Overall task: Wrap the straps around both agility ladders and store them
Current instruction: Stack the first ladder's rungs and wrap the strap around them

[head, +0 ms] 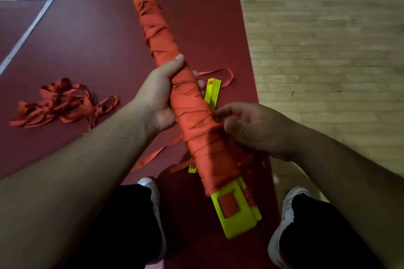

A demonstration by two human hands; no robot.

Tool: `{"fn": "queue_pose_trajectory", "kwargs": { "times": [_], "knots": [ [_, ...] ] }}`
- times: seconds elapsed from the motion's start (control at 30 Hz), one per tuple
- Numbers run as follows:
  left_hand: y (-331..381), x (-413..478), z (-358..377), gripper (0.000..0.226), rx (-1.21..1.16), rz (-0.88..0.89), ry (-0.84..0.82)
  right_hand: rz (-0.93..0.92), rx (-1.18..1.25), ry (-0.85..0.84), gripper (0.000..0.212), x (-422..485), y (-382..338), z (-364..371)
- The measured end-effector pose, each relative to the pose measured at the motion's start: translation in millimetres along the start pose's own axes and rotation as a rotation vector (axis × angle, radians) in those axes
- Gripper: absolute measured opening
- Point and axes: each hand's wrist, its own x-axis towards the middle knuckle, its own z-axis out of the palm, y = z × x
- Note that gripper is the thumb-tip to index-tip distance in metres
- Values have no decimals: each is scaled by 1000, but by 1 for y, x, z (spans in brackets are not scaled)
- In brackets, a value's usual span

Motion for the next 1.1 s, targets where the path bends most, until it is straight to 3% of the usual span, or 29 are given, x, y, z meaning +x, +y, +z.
{"fn": "queue_pose_trajectory", "kwargs": {
  "times": [0.13,0.27,0.4,0.47,0.6,0.63,0.73,0.83,0.97,1.03,1.1],
  "knots": [
    [2,-4,1,54,-165,65,-71,-6,78,-25,70,-1,0,1],
    [3,-7,4,41,-262,103,-66,88,-33,-87,95,-1,7,6],
    [-2,-8,4,53,-271,101,-121,56,177,-133,69,-6,8,19],
    [-2,-4,4,67,-175,111,-123,-15,141,-93,69,-7,3,24],
    [6,3,-1,83,128,120,-18,-14,-87,35,96,-2,-7,25],
    [7,2,0,79,168,79,-14,-5,-171,27,93,1,-7,24],
    [1,-3,5,38,223,2,39,30,-421,-8,81,5,-5,22],
    [-4,0,3,22,180,13,110,-9,-424,25,69,6,-7,21],
    [8,-2,-1,22,-103,78,-25,-46,-159,7,88,3,-11,17],
    [8,-5,-2,27,-159,125,-82,-10,-127,-49,114,1,-7,17],
    [9,-6,-2,29,-161,141,-92,54,-80,-58,124,0,-5,21]
  ]
}}
